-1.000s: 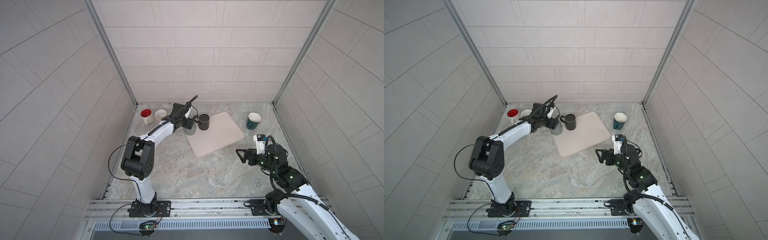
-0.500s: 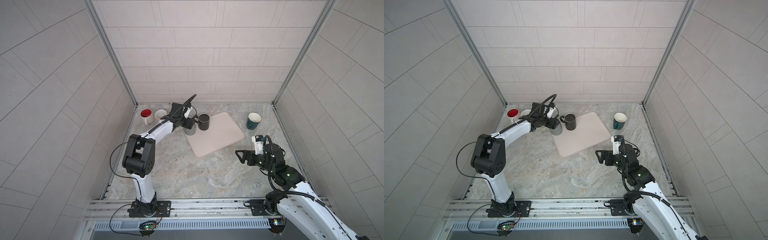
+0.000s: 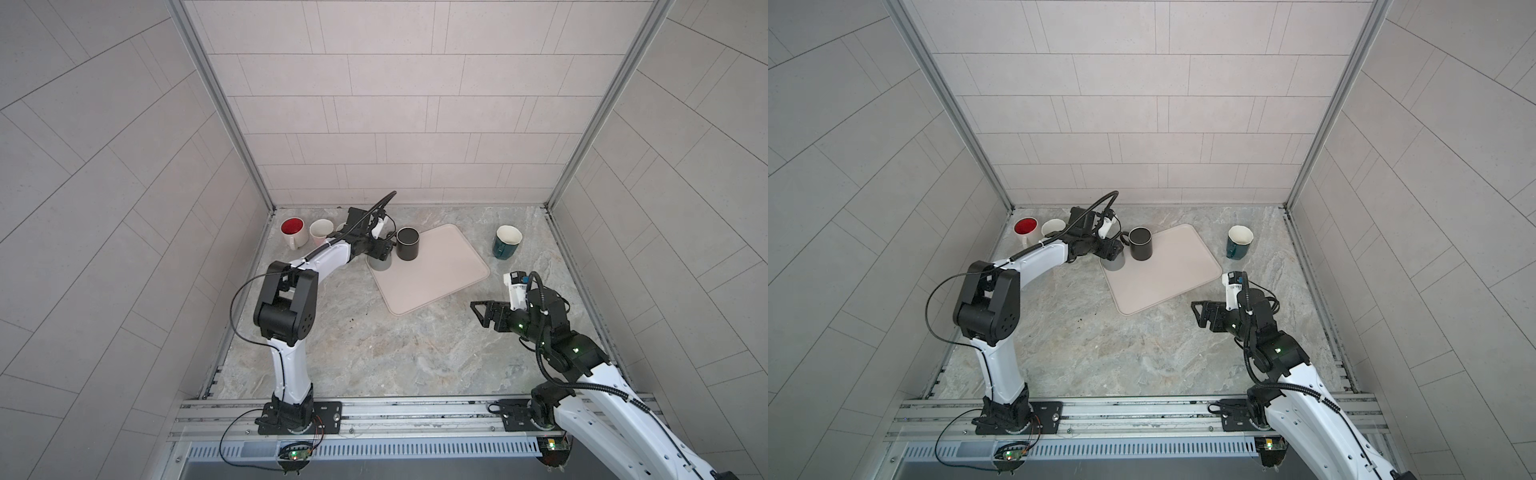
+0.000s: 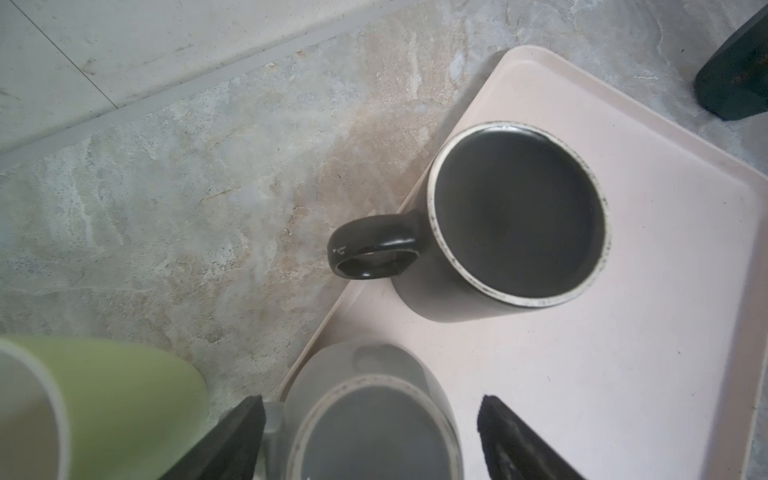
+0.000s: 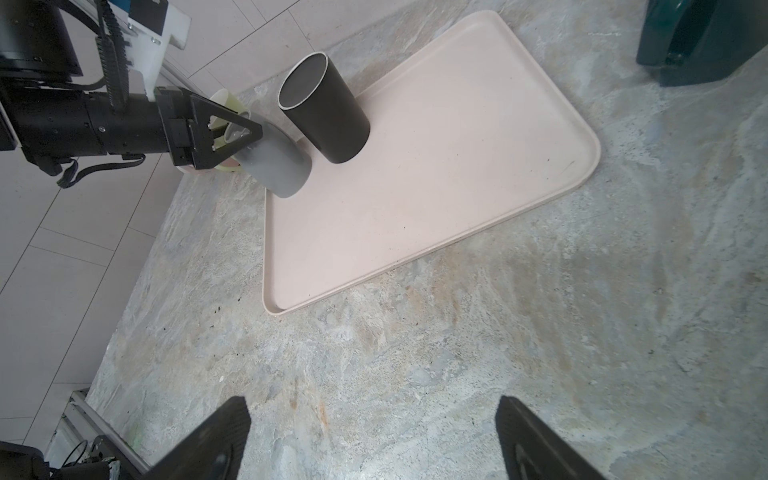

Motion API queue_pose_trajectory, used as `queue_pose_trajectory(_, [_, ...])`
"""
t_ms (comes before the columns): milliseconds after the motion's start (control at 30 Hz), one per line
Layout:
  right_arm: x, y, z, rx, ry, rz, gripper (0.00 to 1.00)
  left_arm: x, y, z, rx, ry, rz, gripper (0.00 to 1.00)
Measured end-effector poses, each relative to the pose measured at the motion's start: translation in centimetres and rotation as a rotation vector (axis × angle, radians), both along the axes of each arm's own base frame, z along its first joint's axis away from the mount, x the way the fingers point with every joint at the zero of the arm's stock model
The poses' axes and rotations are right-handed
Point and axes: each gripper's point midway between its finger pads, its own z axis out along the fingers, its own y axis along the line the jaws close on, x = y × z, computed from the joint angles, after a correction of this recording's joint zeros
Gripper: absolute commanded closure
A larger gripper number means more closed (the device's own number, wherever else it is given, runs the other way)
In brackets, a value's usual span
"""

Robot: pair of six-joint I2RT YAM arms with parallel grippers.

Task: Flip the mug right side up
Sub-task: 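Lower the left gripper over the light grey mug's handle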

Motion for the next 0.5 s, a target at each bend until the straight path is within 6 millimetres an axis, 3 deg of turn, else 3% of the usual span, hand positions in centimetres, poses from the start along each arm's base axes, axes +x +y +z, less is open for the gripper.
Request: queue_pose_trajectory(500, [-0.06,-0.03,0.06,0.006,0.001,-0.004,0.07,0.19,-0.15,-1.15,0.025,0.007,-0.031,0.14])
